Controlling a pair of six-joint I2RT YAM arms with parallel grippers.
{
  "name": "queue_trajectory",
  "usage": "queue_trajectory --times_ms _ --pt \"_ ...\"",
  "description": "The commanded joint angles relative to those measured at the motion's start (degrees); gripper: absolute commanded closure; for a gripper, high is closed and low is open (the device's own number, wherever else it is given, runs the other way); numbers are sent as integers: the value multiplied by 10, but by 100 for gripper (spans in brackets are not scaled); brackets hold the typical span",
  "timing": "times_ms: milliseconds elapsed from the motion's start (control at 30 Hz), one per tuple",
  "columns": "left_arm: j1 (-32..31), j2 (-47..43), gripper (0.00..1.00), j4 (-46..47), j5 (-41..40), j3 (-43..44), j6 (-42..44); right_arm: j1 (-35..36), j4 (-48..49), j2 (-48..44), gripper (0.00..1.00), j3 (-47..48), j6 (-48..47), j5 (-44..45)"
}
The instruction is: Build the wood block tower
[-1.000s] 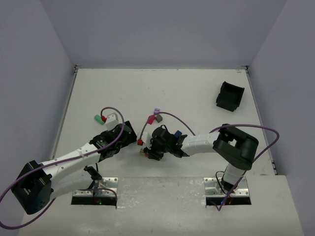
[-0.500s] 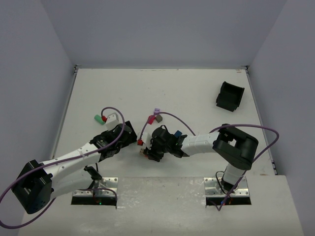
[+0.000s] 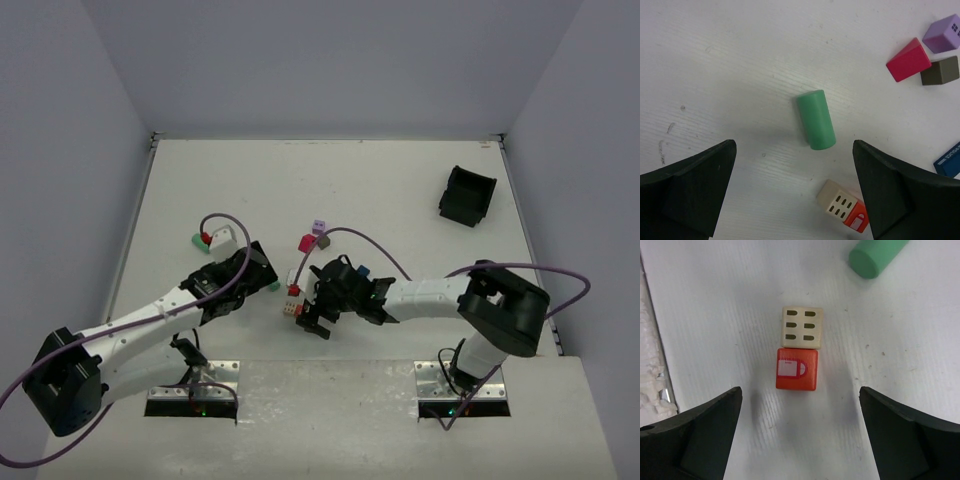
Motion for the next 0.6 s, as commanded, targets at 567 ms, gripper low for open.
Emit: queue_trajectory --times_ms 567 --pt "371 145 6 68 62 125 160 -111 110 -269 1 -176 78 17"
